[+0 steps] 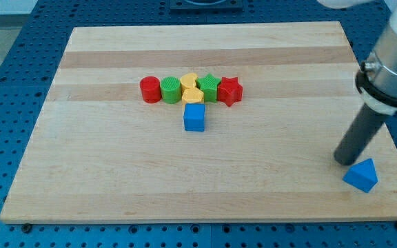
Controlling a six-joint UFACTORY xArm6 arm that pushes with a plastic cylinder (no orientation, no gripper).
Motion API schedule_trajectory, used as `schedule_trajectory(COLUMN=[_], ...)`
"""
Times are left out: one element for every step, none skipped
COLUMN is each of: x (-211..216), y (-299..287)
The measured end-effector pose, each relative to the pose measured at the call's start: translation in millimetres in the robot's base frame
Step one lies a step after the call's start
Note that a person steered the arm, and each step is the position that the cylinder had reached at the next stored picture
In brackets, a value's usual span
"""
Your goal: Move your arm to the blue cube
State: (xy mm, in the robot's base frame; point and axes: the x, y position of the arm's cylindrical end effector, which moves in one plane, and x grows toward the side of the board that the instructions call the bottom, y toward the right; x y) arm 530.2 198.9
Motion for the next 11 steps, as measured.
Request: schedule_trajectory(x=[-10, -10, -8, -10, -39, -80, -96, -96, -82, -75, -75], y=[-69, -151, -224, -284, -326, -332, -313, -289, -272, -248, -223])
